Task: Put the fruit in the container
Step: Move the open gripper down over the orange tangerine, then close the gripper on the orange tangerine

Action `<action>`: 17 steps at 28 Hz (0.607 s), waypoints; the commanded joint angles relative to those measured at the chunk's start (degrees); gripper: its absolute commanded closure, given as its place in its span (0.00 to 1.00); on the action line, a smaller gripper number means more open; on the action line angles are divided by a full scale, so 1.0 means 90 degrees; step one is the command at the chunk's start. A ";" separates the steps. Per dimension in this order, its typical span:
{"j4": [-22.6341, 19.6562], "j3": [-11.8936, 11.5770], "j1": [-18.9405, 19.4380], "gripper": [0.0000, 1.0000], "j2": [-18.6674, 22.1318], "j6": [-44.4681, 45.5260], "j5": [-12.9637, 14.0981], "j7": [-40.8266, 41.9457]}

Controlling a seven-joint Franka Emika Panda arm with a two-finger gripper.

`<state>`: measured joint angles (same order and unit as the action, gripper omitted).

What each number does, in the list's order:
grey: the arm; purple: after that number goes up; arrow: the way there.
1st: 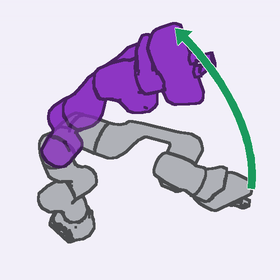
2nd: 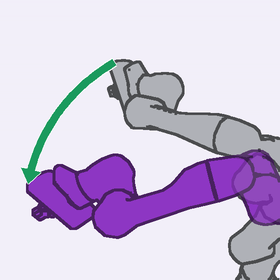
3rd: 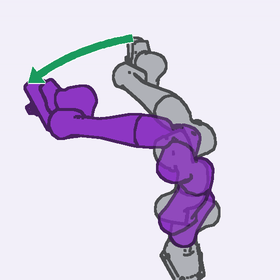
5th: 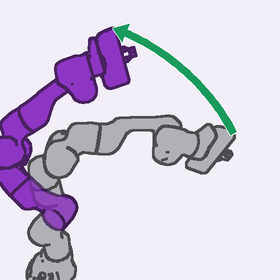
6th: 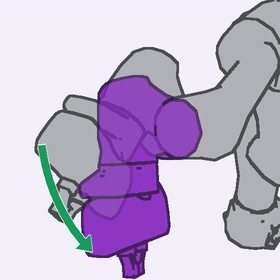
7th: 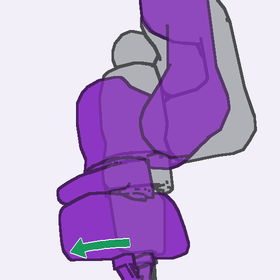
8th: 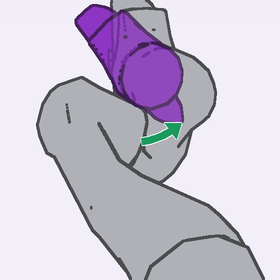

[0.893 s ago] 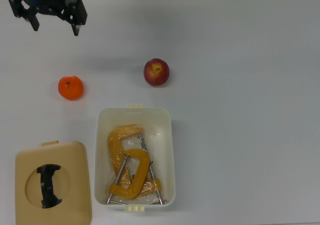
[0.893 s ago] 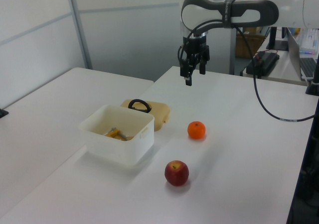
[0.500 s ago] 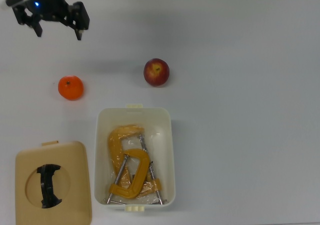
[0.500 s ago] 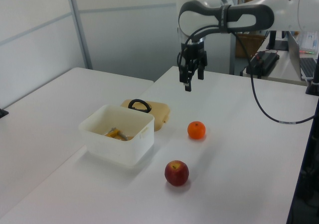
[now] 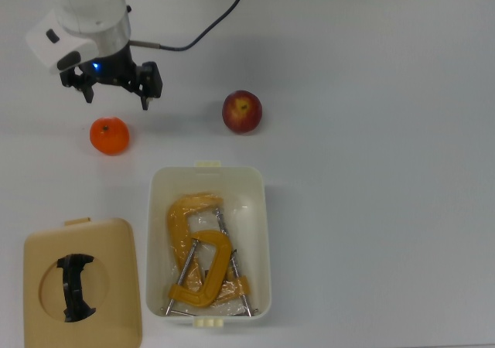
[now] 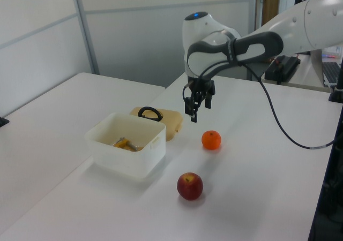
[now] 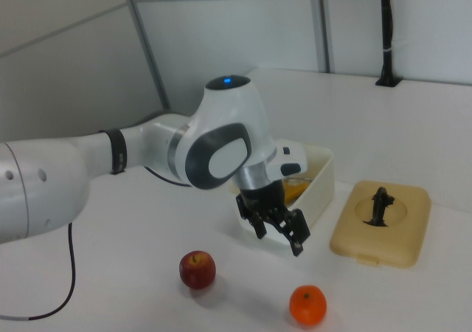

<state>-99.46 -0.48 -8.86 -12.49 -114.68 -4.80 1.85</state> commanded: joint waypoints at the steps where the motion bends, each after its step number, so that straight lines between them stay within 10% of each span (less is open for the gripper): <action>1: -0.0540 -0.0025 0.0037 0.00 0.0011 -0.0704 -0.0433 -0.0459; 17: -0.0931 -0.0084 -0.0032 0.00 -0.0566 -0.1437 -0.1262 -0.0547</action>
<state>-105.38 -0.71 -9.36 -17.66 -124.66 -13.27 -1.43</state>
